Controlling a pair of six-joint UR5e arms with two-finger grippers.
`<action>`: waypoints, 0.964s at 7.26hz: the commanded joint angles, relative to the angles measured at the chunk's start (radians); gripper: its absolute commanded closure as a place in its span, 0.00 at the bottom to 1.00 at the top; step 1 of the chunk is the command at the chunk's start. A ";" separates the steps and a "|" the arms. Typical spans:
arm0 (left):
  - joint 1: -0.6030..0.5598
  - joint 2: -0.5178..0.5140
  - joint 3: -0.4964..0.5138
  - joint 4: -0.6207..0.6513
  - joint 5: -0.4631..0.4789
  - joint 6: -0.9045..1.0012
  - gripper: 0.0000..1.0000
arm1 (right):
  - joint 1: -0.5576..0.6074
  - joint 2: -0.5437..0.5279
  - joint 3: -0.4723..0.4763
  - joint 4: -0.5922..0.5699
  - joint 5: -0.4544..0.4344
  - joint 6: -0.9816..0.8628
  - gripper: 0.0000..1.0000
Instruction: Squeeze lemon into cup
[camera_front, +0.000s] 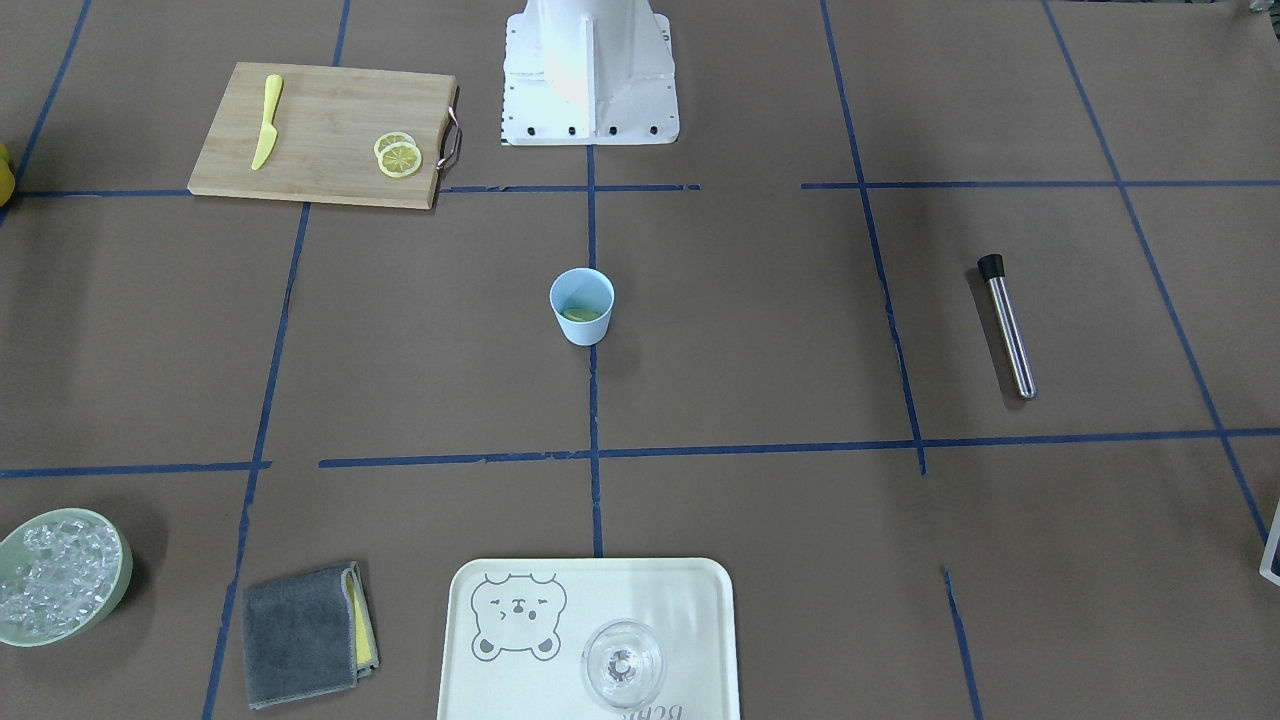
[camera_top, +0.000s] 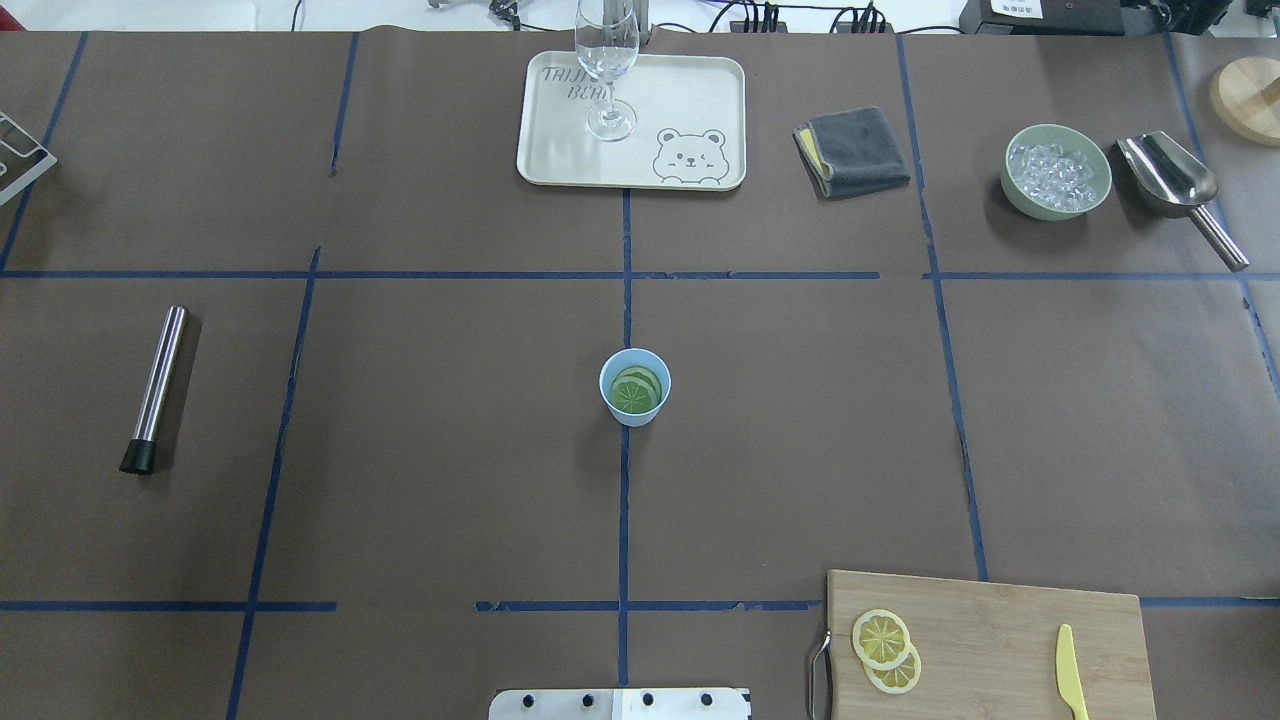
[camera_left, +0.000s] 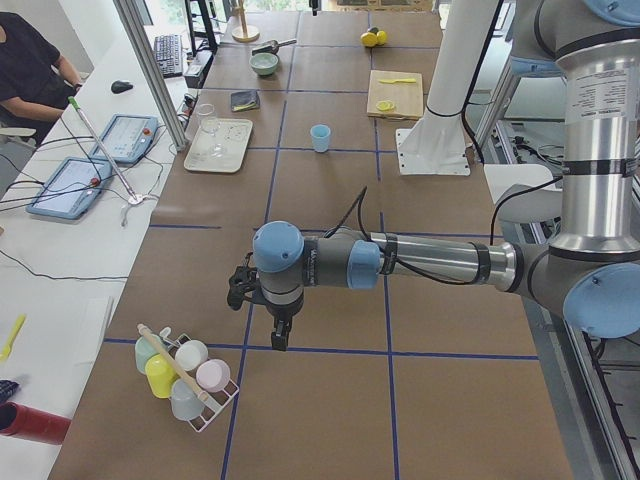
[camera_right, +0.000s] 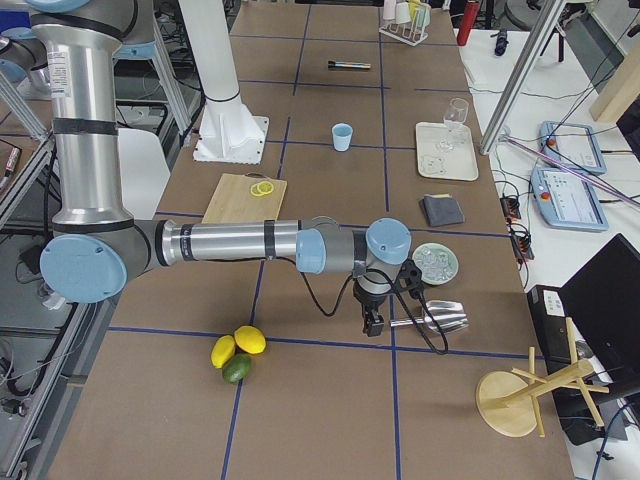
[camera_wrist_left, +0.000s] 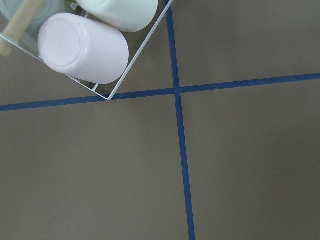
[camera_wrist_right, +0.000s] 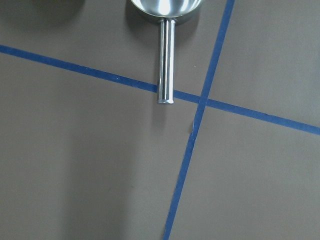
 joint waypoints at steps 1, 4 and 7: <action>-0.001 0.004 -0.010 0.013 0.002 0.016 0.00 | -0.001 -0.002 -0.001 0.003 0.001 -0.001 0.00; -0.001 0.008 -0.011 0.013 -0.001 0.062 0.00 | 0.000 -0.003 0.005 0.003 -0.003 -0.001 0.00; 0.001 0.008 -0.014 0.013 -0.001 0.062 0.00 | -0.001 -0.006 0.000 0.004 -0.003 -0.003 0.00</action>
